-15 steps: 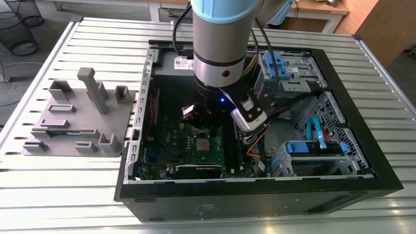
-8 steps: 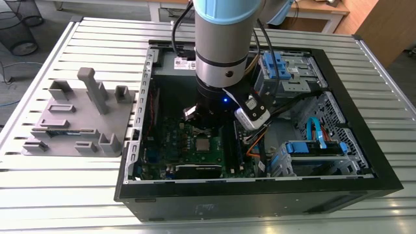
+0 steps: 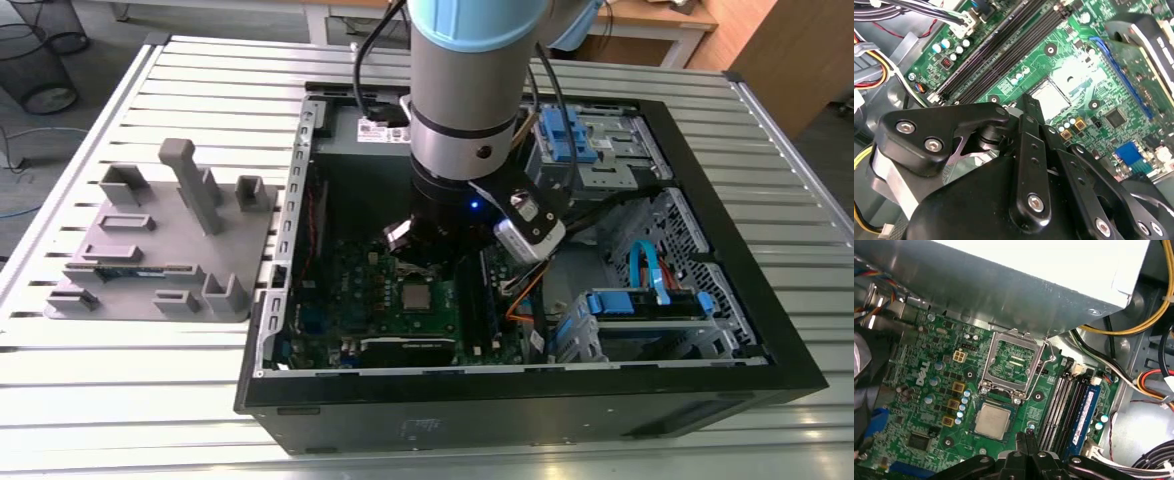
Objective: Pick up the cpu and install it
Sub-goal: 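Close the cpu cover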
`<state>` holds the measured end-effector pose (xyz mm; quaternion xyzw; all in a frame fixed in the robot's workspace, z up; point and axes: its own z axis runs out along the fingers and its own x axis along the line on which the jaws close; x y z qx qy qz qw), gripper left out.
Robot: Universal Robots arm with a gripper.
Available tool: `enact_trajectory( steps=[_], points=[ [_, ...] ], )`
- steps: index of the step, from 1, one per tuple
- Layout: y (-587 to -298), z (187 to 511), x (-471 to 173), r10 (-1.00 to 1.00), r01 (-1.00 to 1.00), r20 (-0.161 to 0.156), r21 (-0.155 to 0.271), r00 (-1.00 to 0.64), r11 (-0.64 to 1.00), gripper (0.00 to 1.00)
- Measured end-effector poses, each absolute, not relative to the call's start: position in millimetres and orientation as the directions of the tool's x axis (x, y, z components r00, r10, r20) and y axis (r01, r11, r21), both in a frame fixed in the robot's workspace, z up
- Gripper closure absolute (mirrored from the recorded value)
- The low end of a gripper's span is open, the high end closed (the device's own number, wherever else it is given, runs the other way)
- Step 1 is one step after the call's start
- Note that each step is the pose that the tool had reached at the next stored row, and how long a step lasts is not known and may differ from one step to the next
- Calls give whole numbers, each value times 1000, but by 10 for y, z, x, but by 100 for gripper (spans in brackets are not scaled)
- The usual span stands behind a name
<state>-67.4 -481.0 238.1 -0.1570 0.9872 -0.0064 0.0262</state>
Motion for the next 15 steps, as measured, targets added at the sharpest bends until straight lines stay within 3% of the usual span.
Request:
enact_trajectory(
  steps=[15],
  points=[
    [-4810, 2380, -570, -388, -387, -51, -19, -920, 922, 89]
  ],
)
